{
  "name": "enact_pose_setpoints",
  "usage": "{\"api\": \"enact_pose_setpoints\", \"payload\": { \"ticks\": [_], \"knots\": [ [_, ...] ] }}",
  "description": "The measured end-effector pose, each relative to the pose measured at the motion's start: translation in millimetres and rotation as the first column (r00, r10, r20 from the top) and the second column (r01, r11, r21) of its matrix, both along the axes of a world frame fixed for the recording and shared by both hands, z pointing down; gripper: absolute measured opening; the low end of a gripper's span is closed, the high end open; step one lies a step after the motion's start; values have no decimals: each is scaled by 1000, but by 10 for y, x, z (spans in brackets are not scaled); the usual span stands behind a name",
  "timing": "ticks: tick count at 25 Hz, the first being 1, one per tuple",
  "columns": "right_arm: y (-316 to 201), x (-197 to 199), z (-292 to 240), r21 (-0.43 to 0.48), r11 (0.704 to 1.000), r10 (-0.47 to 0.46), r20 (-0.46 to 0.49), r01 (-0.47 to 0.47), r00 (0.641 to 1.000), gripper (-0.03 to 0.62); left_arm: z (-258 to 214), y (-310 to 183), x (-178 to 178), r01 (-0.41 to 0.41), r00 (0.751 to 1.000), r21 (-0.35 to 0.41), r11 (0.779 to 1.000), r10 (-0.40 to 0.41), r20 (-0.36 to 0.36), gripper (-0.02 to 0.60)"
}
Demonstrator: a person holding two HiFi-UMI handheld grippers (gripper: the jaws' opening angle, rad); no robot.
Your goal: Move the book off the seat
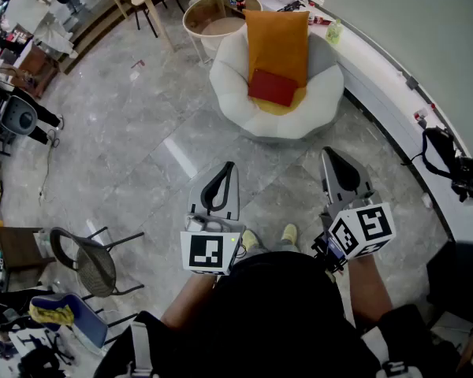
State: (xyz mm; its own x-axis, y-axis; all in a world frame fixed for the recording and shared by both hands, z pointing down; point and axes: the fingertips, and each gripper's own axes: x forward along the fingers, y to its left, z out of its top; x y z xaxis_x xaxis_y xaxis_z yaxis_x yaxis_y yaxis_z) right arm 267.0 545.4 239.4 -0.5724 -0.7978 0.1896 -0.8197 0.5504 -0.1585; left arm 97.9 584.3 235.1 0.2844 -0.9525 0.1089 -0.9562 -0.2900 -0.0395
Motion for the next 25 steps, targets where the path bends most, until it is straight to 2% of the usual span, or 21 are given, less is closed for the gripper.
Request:
{"api": "enact_pose_setpoints", "payload": {
  "ticks": [9, 17, 20, 25],
  "knots": [
    [193, -281, -56, 40, 999, 23, 8, -23, 1000, 9, -11, 163, -328, -28, 999, 6, 1000, 28, -36, 11],
    [369, -548, -73, 65, 998, 11, 21, -12, 1000, 9, -23, 286, -517, -64, 998, 35, 997, 65, -20, 11],
    [415, -685, -76, 76, 997, 3, -1, -3, 1000, 9, -34, 338, -631, -71, 997, 43, 997, 72, -41, 11],
    [468, -814, -76, 77, 997, 12, -14, -10, 1000, 9, 21, 368, -724, -91, 995, 37, 995, 92, -27, 11]
  ]
}}
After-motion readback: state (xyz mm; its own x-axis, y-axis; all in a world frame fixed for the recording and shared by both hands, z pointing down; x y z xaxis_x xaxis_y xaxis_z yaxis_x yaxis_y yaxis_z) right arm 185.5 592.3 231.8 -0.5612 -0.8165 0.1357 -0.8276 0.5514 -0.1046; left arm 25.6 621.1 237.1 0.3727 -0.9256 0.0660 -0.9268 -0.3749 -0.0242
